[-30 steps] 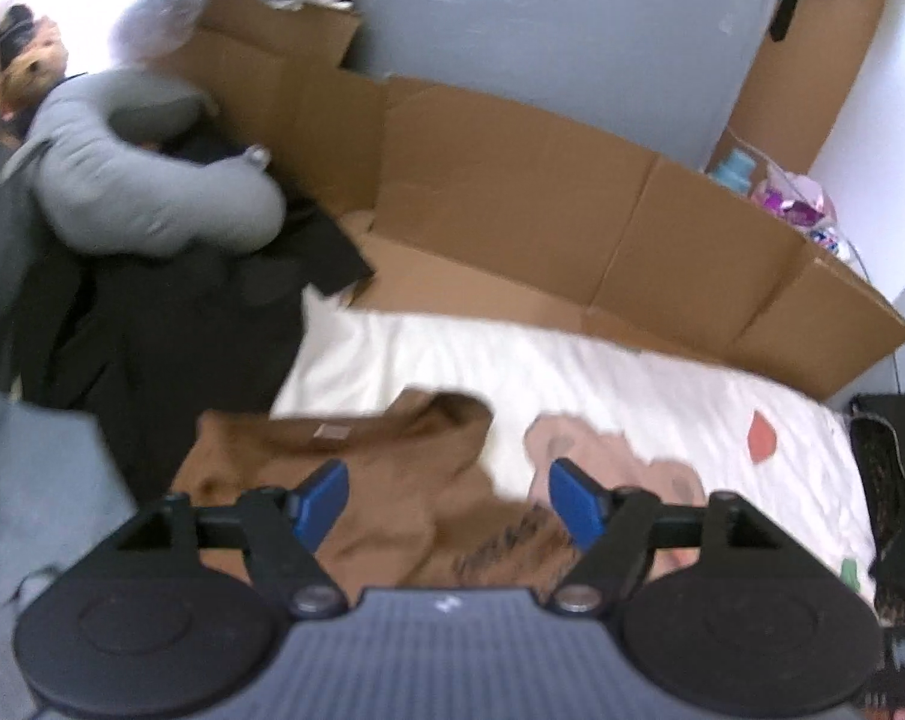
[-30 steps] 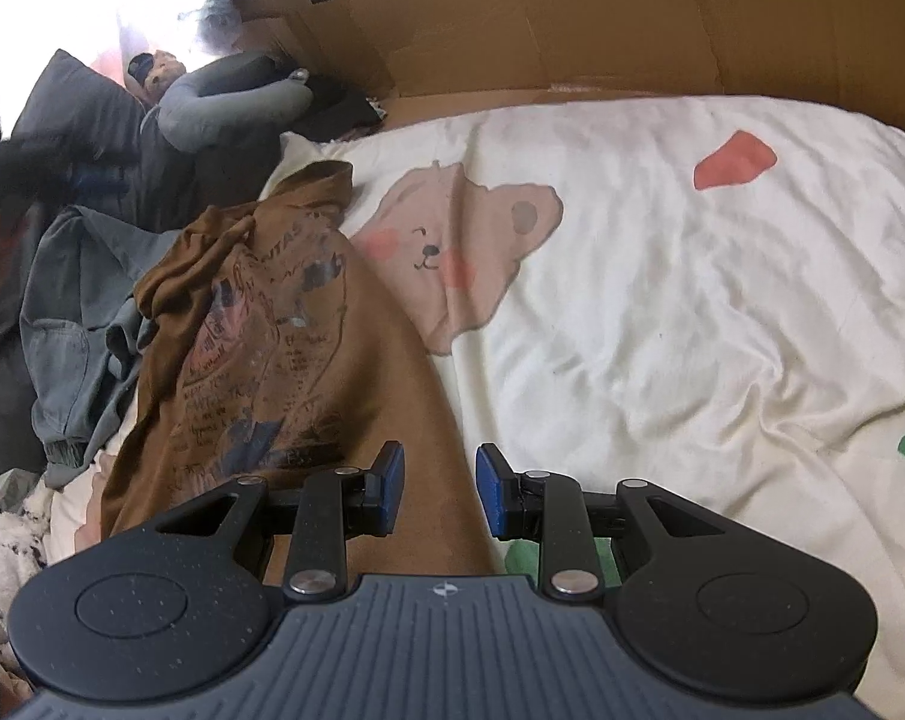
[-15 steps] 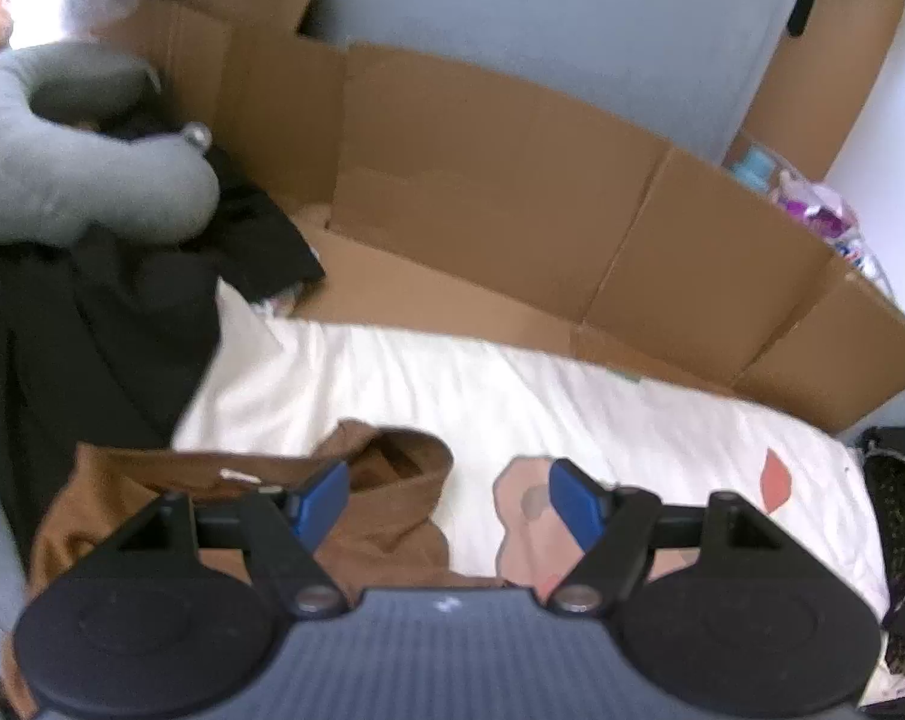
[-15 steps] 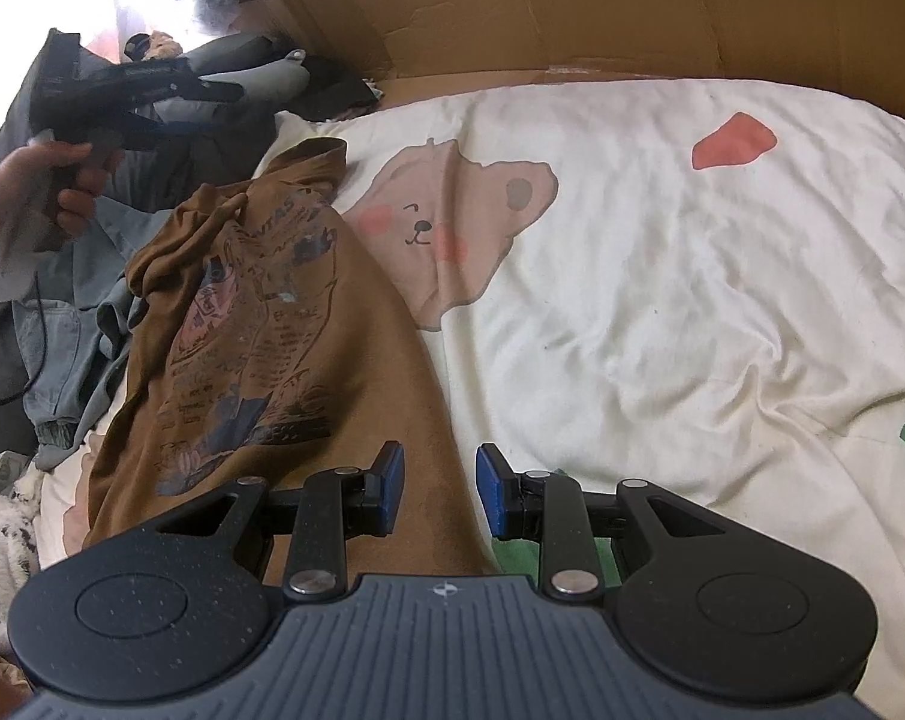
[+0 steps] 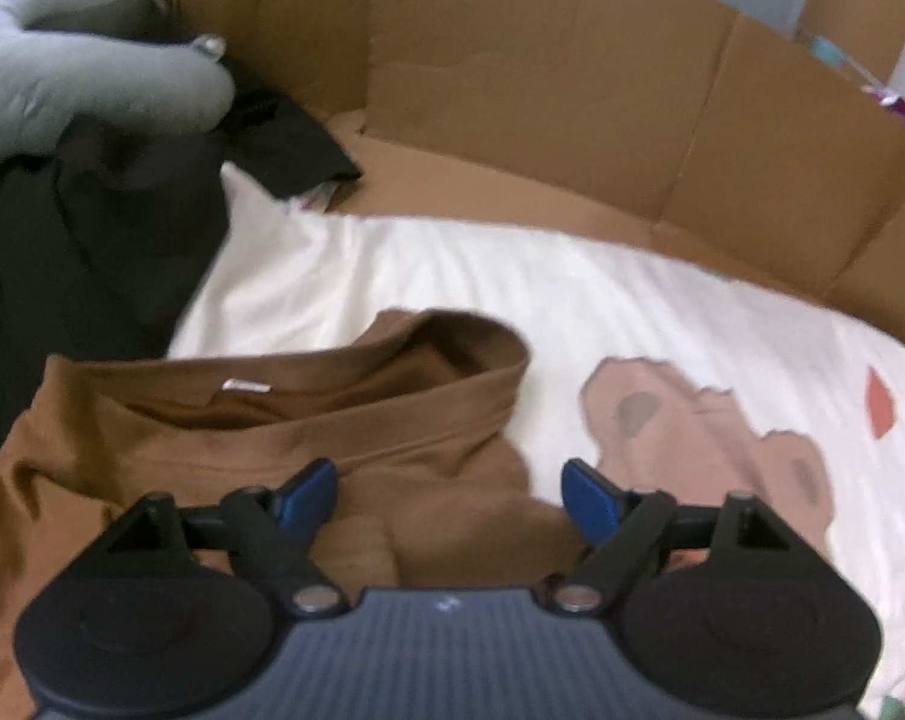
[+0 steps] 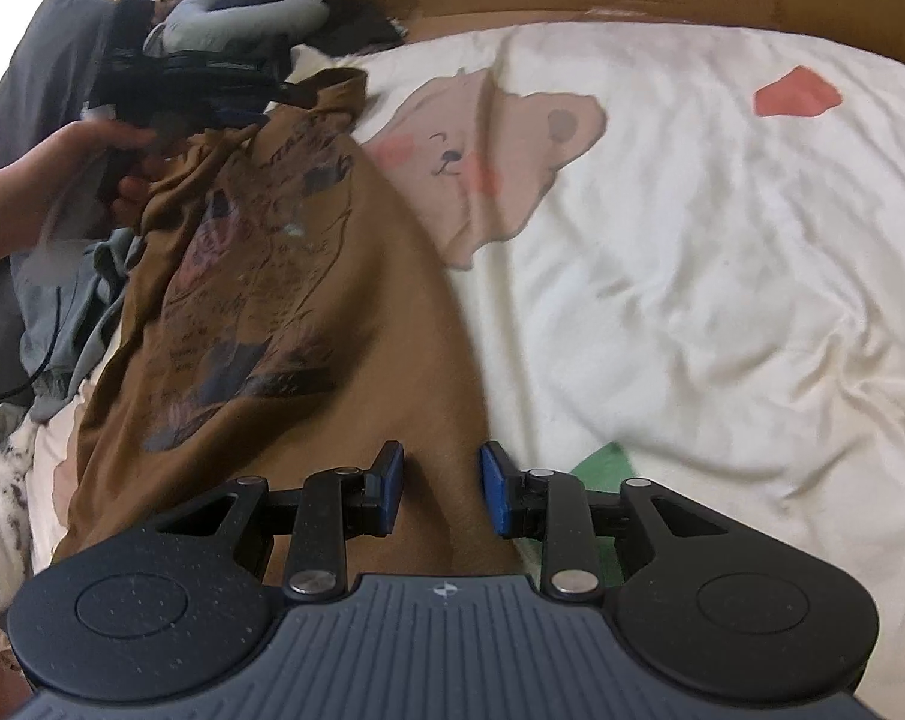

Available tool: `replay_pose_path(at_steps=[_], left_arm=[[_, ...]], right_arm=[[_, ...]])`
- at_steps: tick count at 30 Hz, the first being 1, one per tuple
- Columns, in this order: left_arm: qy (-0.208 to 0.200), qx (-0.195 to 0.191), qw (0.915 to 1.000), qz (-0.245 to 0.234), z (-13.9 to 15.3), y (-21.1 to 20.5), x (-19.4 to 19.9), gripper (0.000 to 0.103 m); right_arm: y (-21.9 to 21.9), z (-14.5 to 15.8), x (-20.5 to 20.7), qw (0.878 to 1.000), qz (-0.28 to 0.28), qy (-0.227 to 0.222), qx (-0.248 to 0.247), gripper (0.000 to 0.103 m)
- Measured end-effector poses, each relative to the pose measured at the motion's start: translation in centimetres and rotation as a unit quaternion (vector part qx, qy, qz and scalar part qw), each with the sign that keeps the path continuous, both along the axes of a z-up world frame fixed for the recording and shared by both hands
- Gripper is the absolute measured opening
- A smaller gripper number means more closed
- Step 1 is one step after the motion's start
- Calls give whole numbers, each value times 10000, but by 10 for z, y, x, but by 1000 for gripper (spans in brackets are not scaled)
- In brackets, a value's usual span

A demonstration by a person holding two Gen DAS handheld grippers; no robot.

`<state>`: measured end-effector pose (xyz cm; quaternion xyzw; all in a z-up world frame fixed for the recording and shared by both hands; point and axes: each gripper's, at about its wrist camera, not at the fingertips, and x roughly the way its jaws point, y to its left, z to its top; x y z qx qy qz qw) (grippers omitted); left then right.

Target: Fold clothes

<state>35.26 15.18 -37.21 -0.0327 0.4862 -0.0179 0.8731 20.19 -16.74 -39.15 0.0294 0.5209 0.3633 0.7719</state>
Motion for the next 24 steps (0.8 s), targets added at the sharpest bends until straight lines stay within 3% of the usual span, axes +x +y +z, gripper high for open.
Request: replay_pose_path(at_steps=[4, 7, 9, 11, 12, 14, 18, 24], left_arm=[[197, 121, 9997, -13, -14, 3, 0, 84], [153, 143, 9998, -18, -14, 4, -6, 72], [112, 208, 9997, -30, -11, 5, -11, 45], [84, 266, 9996, -103, -8, 6, -14, 26], [75, 276, 9995, -140, -5, 7, -16, 21], [28, 103, 9999, -93, 4, 12, -23, 18], [-131, -103, 9998, -61, 26, 17, -42, 17], [-204, -569, 9982, 13, 50, 32, -80, 16]], right_arm=[[2, 0, -4, 9999, 98, 31, 10, 32], [3, 0, -4, 9999, 113, 44, 26, 32], [4, 2, -4, 9998, 147, 43, 82, 32], [5, 4, -4, 9997, 182, 42, 148, 30], [6, 5, -4, 9996, 200, 42, 181, 27], [7, 6, -4, 9994, 235, 41, 247, 18], [11, 8, -8, 9989, 367, 39, 292, 8], [10, 12, -17, 9977, 494, 113, 456, 2]])
